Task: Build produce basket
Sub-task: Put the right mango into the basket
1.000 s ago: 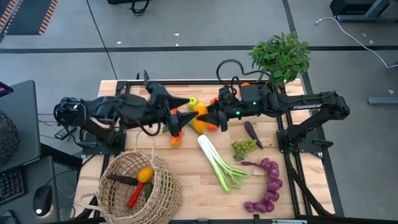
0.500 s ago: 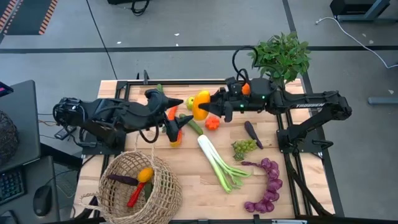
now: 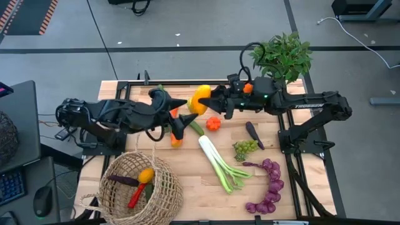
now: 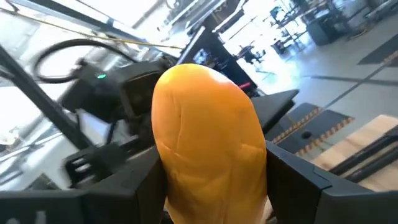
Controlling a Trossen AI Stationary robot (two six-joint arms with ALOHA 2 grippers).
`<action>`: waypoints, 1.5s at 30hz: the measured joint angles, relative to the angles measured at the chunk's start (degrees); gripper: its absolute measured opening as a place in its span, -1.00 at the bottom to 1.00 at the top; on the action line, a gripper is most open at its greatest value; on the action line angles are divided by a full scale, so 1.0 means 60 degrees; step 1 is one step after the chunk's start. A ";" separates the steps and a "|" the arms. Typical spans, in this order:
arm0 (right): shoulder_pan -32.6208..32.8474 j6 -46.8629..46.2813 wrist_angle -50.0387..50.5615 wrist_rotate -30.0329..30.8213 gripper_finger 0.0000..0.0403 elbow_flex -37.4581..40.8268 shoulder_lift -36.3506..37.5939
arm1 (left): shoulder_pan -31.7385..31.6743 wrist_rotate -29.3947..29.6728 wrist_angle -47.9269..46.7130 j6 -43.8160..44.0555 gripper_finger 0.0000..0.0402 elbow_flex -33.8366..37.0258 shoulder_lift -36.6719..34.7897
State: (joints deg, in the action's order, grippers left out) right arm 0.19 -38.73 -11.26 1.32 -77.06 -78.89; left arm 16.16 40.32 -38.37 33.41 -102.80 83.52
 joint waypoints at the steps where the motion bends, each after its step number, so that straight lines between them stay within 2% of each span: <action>1: -0.0030 0.0019 -0.0001 -0.0090 0.15 0.0000 -0.0097 | -0.0033 -0.0001 0.0073 -0.0096 0.77 -0.0006 0.0106; 7: -0.0191 -0.0847 -0.1510 -0.0947 0.15 -0.0021 -0.0683 | -0.0243 -0.0010 0.0401 -0.0109 0.77 0.0011 0.0772; 15: -0.0321 -0.0967 -0.1672 -0.1562 0.15 0.0000 -0.0842 | -0.0463 -0.0007 0.0731 0.0184 0.75 0.0011 0.0961; 19: -0.0624 -0.0801 -0.1333 -0.2292 0.21 -0.0004 -0.0850 | -0.0492 0.0004 0.0598 0.0221 0.61 0.0008 0.0826; 25: -0.1002 -0.0764 -0.0446 -0.3426 0.33 -0.0033 -0.0816 | -0.0473 -0.0111 0.0324 0.0482 0.22 0.0015 0.0809; 28: -0.1081 -0.0711 -0.0394 -0.3780 0.35 -0.0033 -0.0810 | -0.0466 -0.0425 0.0213 0.0458 0.20 0.0015 0.0792; 35: -0.1149 -0.0734 -0.0319 -0.3869 0.34 -0.0007 -0.0879 | -0.0235 -0.1565 -0.1145 0.0914 0.21 0.0015 0.0421; 37: -0.1174 -0.0769 -0.0151 -0.4061 0.34 0.0036 -0.0810 | -0.0013 -0.1601 -0.1981 0.1077 0.27 0.0025 0.0045; 40: -0.1218 -0.0690 0.0008 -0.4149 0.34 -0.0002 -0.0789 | 0.0438 -0.1687 -0.2312 0.1307 0.29 -0.0060 -0.0412; 45: -0.1200 -0.0822 -0.0014 -0.4313 0.34 0.0011 -0.0813 | 0.1143 -0.1661 -0.3600 0.2123 0.19 0.0029 -0.0634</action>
State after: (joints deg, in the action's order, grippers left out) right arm -7.01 -43.66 -11.34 -24.56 -76.99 -83.76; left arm 23.02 30.35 -59.97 46.15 -102.63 79.72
